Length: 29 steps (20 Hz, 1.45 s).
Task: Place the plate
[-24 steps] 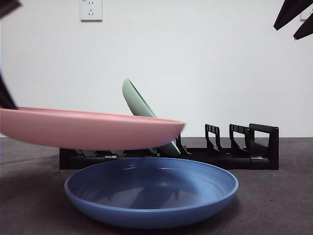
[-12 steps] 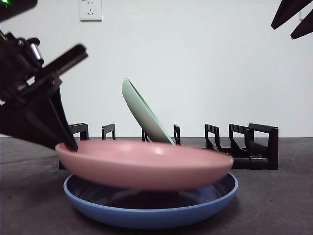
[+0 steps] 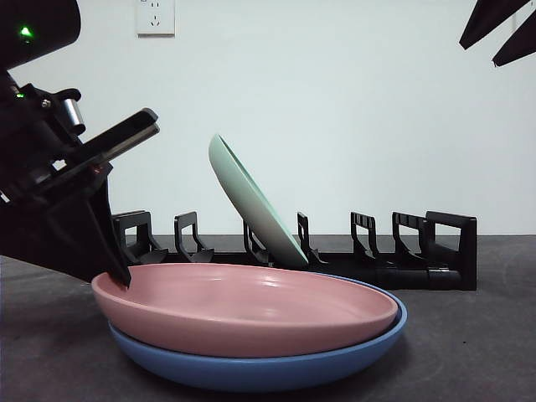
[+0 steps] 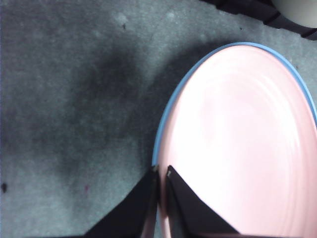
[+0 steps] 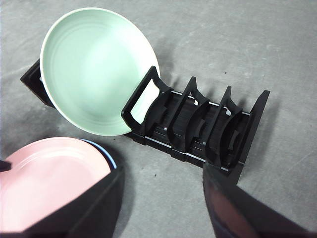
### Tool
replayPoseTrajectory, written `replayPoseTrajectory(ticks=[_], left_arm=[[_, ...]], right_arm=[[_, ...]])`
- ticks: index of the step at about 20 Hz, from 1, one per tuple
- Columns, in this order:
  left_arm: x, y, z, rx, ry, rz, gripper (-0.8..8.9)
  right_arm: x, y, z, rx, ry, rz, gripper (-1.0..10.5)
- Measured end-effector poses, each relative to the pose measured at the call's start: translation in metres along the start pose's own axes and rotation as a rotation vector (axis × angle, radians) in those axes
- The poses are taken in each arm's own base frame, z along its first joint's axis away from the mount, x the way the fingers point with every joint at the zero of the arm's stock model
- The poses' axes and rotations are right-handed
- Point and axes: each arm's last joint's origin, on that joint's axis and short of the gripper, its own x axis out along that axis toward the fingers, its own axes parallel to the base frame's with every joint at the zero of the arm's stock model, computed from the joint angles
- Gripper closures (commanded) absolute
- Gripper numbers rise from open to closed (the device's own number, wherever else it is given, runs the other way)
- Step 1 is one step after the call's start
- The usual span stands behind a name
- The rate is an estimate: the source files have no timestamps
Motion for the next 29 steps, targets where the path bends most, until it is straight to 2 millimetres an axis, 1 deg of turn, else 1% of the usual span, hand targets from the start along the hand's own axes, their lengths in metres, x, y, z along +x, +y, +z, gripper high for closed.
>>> replayPoseTrajectory(ticks=[2,3,5,6,9,11,13,15,17,18,22,24,26,29], left_arm=[[0.001,0.0,0.0,0.001,0.003,0.001,7.3],[0.001,0.0,0.0,0.001,0.003,0.001,6.87],[0.001,0.0,0.0,0.001,0.004,0.001,5.6],[0.001,0.0,0.0,0.001,0.005,0.002,5.24],[-0.004,-0.001,0.0,0.005,-0.004,-0.006,5.24],[-0.016,-0.003,0.001,0.029,-0.038,-0.033,5.24],[-0.036,-0.005,0.002,0.084,-0.086,-0.059,5.23],[-0.063,-0.008,0.007,0.159,-0.155,-0.081,5.23],[-0.096,-0.01,0.012,0.234,-0.256,-0.083,5.23],[-0.113,-0.008,0.014,0.263,-0.304,-0.055,5.23],[-0.164,0.0,0.013,0.364,-0.422,0.059,5.23],[-0.183,0.003,0.014,0.4,-0.488,0.103,5.23],[-0.195,0.005,0.013,0.411,-0.531,0.139,5.23],[-0.198,0.008,0.01,0.413,-0.529,0.158,5.23]], right_arm=[[0.0,0.0,0.0,0.0,0.0,0.0,7.0],[0.0,0.0,0.0,0.0,0.0,0.0,7.0],[0.0,0.0,0.0,0.0,0.0,0.0,7.0],[0.0,0.0,0.0,0.0,0.0,0.0,7.0],[0.0,0.0,0.0,0.0,0.0,0.0,7.0],[0.0,0.0,0.0,0.0,0.0,0.0,7.0],[0.0,0.0,0.0,0.0,0.002,0.001,7.0],[0.0,0.002,-0.001,-0.002,0.011,0.008,7.0],[0.001,0.004,-0.001,-0.007,0.013,0.017,7.0],[0.001,0.005,-0.001,-0.01,0.014,0.021,7.0],[0.004,0.007,0.001,0.014,0.005,0.039,7.0],[0.012,0.007,0.002,0.063,0.019,0.078,7.0],[0.026,0.008,0.007,0.138,0.074,0.154,7.0],[0.05,0.02,0.03,0.213,0.17,0.29,7.0]])
